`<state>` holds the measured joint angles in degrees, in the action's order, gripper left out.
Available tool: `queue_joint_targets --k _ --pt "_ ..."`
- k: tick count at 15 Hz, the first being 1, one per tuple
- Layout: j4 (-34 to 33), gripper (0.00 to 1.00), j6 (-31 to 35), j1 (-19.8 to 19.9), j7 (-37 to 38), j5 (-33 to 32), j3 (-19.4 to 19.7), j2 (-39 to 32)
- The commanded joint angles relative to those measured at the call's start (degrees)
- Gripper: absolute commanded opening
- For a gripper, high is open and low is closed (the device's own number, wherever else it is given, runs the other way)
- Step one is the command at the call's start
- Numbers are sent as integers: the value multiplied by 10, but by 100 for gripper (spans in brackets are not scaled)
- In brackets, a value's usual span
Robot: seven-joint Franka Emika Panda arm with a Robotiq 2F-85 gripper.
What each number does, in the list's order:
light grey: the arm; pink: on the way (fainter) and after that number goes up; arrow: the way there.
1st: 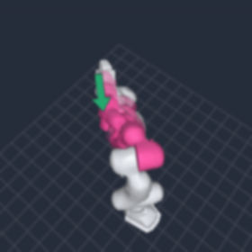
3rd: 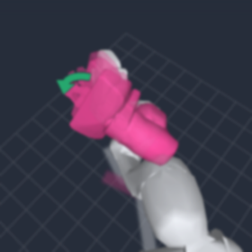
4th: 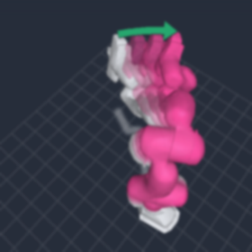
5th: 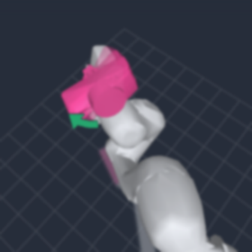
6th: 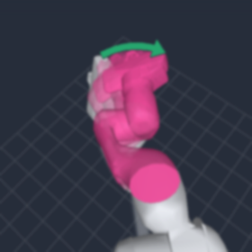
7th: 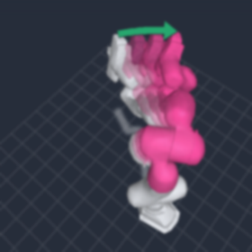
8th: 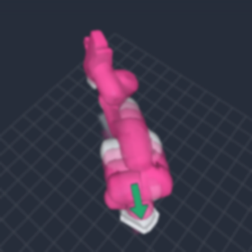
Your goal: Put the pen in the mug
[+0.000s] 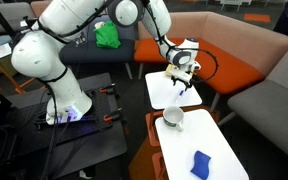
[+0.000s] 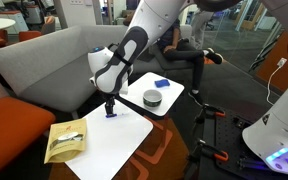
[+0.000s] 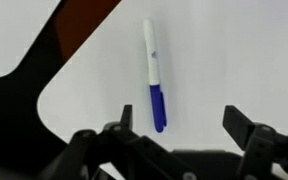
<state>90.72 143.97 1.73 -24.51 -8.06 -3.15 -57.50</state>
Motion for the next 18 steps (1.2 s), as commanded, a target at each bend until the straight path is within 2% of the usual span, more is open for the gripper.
queue_joint_targets --k 1,2,3,5,7,9,13,15,16,17,18 --pt "-85 92 -60 8 -14 -7 -14 -48" --pt "-104 91 -72 8 -16 -6 -16 -60" --pt "-123 84 -84 7 -16 -4 -17 -71" --pt "-154 58 -103 7 -15 -1 -19 -89" --pt "-180 45 -120 8 -14 1 -19 -105" --pt "-203 46 -133 8 -15 2 -19 -120" --pt "-240 56 -153 8 -20 2 -20 -146" --pt "-256 54 -162 6 -21 2 -20 -156" --pt "-262 51 -165 6 -21 2 -20 -160" --pt "-267 27 -168 5 -20 2 -20 -163" --pt "-271 27 -169 5 -20 2 -20 -166"
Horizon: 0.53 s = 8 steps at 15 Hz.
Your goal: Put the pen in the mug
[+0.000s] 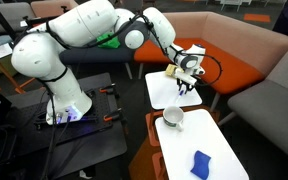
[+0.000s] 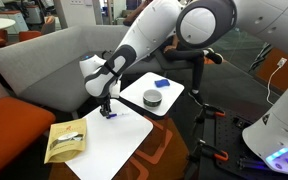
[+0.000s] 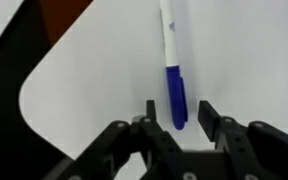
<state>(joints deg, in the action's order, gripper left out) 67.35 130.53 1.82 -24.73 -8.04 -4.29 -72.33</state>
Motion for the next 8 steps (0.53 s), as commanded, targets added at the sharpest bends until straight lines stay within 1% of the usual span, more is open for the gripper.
queue_joint_targets --k 1,4,5,6,8 --pt "-41 23 -37 4 -18 2 -9 -21" --pt "-45 0 -36 4 -17 2 -9 -22" --pt "-44 0 -35 3 -16 2 -8 -22" --pt "-45 5 -35 3 -14 2 -8 -20" --pt "-40 5 -37 0 16 8 -1 -13"
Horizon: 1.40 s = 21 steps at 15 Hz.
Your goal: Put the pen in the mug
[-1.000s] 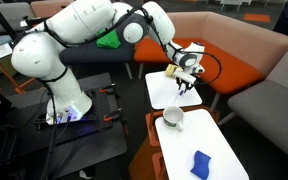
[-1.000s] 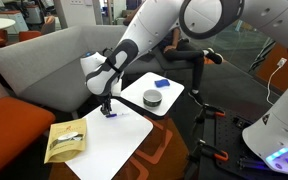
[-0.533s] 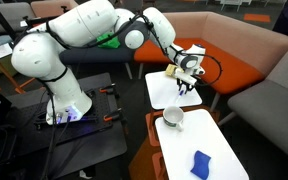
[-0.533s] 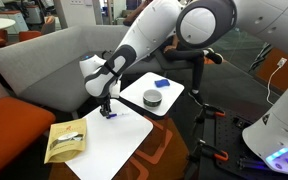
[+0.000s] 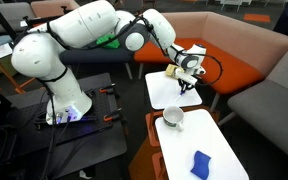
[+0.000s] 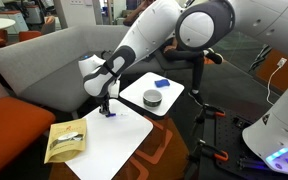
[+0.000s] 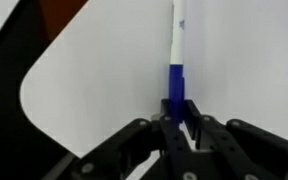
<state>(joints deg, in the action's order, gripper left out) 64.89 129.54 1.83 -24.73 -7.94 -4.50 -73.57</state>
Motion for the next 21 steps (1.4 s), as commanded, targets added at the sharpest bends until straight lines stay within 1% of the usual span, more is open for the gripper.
queue_joint_targets --k 1,3,7,11,16,21 --pt "-3 5 -17 -5 45 9 11 11" --pt "12 5 -7 -12 117 11 28 28" --pt "46 5 9 -17 237 7 61 66" --pt "87 5 19 -32 361 2 99 98" --pt "151 5 33 -76 518 4 164 132" --pt "223 5 57 -135 683 -5 232 166"
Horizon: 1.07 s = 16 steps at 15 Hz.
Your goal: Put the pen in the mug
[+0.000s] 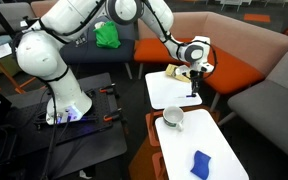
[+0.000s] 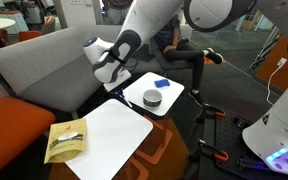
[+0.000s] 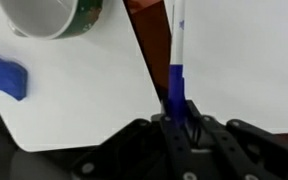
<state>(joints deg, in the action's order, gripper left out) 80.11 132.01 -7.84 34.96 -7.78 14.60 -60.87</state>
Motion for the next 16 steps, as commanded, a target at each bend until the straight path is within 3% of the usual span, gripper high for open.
queue_joint_targets --k 1,8,16 --pt "80 5 31 -52 119 -9 57 43" --pt "175 5 22 -118 290 -78 121 108" --pt "241 5 -24 -130 474 -182 139 171"
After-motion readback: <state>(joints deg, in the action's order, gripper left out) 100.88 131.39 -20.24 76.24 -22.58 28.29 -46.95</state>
